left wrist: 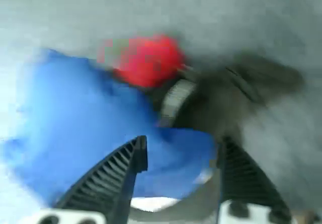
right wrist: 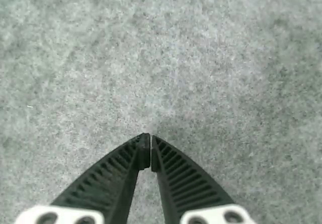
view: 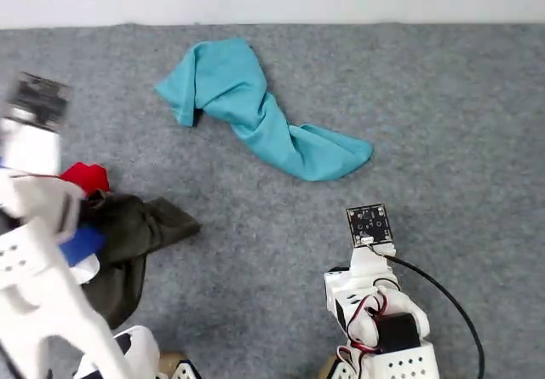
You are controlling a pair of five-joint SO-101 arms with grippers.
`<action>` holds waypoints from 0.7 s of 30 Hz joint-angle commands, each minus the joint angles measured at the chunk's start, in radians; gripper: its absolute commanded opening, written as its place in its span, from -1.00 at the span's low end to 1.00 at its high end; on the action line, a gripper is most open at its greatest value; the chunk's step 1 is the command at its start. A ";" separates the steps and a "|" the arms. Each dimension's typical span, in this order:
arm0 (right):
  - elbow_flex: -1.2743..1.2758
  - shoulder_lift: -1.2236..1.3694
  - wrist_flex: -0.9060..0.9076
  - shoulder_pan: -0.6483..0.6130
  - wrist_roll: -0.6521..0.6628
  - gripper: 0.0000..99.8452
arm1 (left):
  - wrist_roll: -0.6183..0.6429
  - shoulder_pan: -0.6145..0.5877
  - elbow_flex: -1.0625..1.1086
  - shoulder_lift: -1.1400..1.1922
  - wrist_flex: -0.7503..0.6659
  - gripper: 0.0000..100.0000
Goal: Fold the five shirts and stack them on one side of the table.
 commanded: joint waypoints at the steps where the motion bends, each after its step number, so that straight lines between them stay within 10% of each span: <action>1: 0.017 0.002 0.007 0.005 0.011 -0.98 | -0.051 0.055 0.305 0.029 -0.127 -0.59; 12: 0.017 0.002 0.007 0.005 0.011 -0.98 | -0.140 -0.135 0.432 0.443 -0.598 -0.59; 21: 0.017 0.002 0.007 0.005 0.011 -0.98 | -0.138 -0.350 -0.240 0.962 -0.348 -0.59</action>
